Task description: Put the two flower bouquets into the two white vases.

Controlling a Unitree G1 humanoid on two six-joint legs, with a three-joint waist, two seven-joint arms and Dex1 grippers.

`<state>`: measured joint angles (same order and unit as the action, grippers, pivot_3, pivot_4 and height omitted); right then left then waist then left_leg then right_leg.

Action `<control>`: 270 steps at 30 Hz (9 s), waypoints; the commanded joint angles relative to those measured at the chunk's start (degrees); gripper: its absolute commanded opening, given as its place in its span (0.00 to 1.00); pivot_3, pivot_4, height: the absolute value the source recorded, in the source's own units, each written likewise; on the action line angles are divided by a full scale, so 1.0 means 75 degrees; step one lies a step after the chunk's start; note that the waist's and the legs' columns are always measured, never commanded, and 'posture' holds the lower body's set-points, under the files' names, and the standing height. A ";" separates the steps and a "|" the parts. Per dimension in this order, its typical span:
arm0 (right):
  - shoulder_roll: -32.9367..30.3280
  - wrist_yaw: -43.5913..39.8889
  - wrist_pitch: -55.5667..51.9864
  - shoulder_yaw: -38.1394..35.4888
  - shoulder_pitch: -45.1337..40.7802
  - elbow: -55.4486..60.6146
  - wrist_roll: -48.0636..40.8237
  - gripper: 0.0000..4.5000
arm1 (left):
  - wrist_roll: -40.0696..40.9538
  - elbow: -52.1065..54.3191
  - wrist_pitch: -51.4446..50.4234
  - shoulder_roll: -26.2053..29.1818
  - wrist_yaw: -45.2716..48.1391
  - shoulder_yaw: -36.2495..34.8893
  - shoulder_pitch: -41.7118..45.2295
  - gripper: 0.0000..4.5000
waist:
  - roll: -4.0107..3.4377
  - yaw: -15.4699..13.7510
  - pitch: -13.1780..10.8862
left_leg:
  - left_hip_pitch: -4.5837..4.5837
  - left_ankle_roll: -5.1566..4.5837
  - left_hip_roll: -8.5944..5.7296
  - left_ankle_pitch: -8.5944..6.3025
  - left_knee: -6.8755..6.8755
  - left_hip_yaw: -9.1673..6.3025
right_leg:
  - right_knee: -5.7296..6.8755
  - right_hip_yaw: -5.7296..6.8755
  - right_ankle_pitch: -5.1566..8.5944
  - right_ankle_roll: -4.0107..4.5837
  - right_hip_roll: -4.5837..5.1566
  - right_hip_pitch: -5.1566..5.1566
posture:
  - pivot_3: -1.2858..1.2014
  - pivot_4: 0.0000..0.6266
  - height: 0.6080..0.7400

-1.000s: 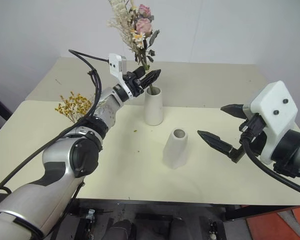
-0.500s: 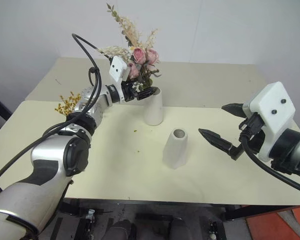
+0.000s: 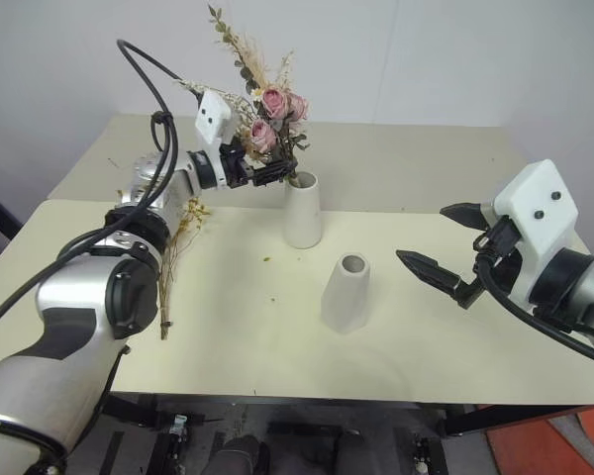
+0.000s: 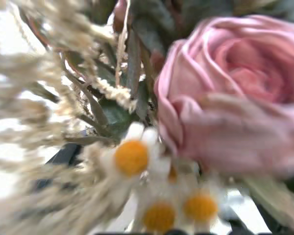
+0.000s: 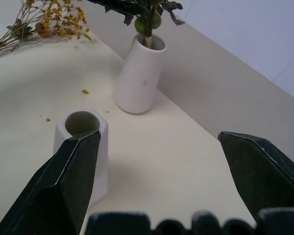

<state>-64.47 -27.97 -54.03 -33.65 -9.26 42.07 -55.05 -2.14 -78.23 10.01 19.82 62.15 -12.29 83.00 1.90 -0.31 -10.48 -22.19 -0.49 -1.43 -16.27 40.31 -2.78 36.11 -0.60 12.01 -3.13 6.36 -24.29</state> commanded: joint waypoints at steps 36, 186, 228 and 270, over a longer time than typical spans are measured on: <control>0.0630 -0.2863 0.1390 0.3553 -0.3103 -0.2202 0.1289 1.00 | 0.0428 1.5912 -1.3668 -0.1157 -0.7772 -0.1206 -0.6807 0.99 | 0.0002 0.0151 0.0004 | 0.0065 0.0017 0.0032 0.0009 -0.0007 -0.0019 | 0.0010 -0.0036 -0.0015 0.0018 -0.0030 0.0023 | 0.52 0.24 1.00; 0.0082 0.0979 -0.0848 -0.2433 0.1686 0.1528 -0.2058 1.00 | 0.4672 0.5423 -0.4559 -0.2253 0.2430 0.1374 -0.2058 0.01 | 0.0010 -0.0037 -0.0002 | 0.0020 0.0005 0.0016 0.0021 -0.0017 0.0008 | -0.0029 -0.0018 -0.0027 0.0023 -0.0017 0.0019 | 0.52 0.24 1.00; -0.0008 0.1354 -0.0538 -0.2321 0.1785 0.1407 -0.2108 1.00 | 0.3626 0.5542 -0.3536 -0.2344 0.2611 0.2023 -0.3054 0.01 | 0.0007 -0.0043 -0.0001 | 0.0024 -0.0002 0.0019 0.0019 -0.0014 0.0009 | -0.0029 -0.0019 -0.0027 0.0022 -0.0018 0.0025 | 0.52 0.24 1.00; -0.0007 0.0440 -0.0226 -0.1820 0.1966 0.1177 -0.1306 1.00 | 0.2979 0.6895 -0.4492 -0.1053 0.2405 0.2919 -0.2663 0.99 | 0.0007 -0.0046 -0.0001 | 0.0020 -0.0004 0.0022 0.0018 -0.0009 0.0008 | -0.0031 -0.0018 -0.0027 0.0020 -0.0021 0.0025 | 0.52 0.24 1.00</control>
<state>-64.72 -24.74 -57.56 -46.89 6.25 51.53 -65.94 21.09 -28.53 -24.08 11.81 81.48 9.17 61.47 1.96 -0.65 -10.49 -22.03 -0.53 -1.26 -16.14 40.24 -2.72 35.87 -0.74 11.81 -2.98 6.21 -24.10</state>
